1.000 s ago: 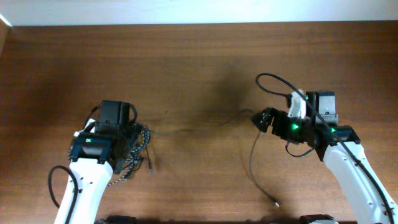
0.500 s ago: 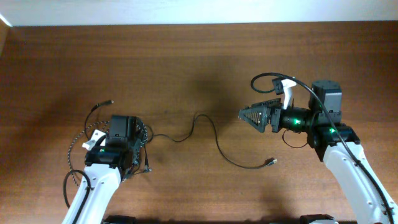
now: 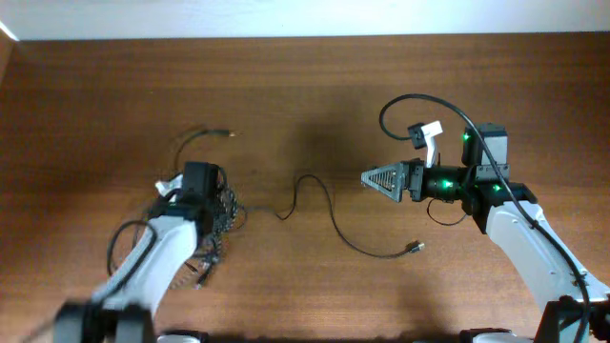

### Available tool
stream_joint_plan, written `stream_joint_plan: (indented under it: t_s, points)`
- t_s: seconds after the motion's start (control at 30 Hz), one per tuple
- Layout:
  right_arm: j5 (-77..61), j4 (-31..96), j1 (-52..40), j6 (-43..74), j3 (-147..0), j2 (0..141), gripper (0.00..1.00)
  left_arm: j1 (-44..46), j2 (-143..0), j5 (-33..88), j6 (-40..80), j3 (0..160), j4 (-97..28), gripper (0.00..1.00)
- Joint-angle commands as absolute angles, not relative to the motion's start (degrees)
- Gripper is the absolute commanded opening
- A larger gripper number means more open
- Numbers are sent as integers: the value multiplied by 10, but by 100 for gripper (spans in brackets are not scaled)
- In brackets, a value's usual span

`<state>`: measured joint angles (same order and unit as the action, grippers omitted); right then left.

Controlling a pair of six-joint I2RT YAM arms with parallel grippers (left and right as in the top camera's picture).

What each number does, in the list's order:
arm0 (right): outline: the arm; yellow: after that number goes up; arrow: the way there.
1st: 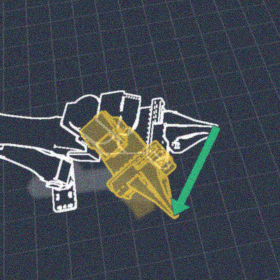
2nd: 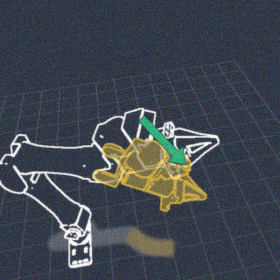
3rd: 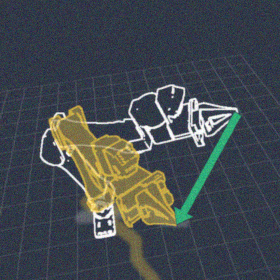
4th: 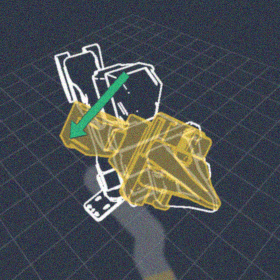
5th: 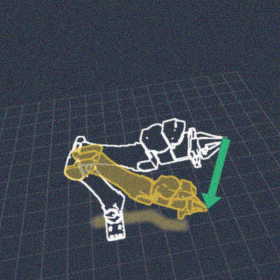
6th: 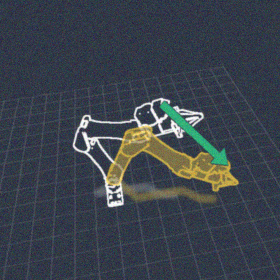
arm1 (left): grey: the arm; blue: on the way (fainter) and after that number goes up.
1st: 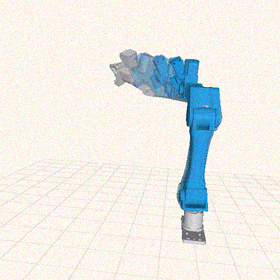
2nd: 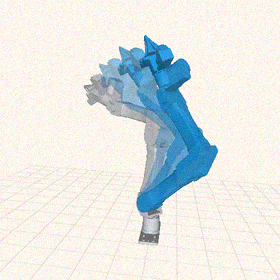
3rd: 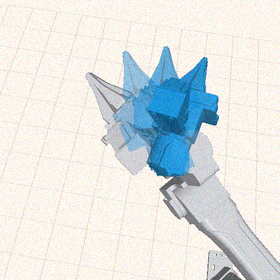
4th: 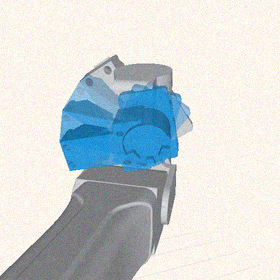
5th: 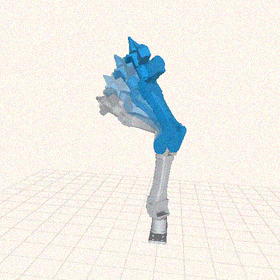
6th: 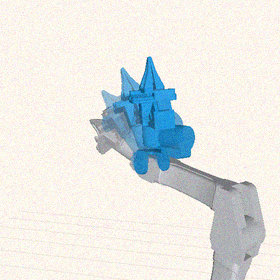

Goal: Untangle cables

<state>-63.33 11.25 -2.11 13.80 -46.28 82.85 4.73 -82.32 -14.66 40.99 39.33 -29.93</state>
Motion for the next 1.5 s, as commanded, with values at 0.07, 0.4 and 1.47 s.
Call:
stream_joint_plan:
  t_s: [0.07,0.4,1.47]
  points:
    - [-795,120,-18,94,-467,831,99,47,-490,-21,303,412,-286,0]
    - [-818,116,93,99,-470,608,99,47,-462,219,298,412,-123,0]
    - [-411,-24,-383,143,-472,719,27,130,-531,276,668,412,-382,1]
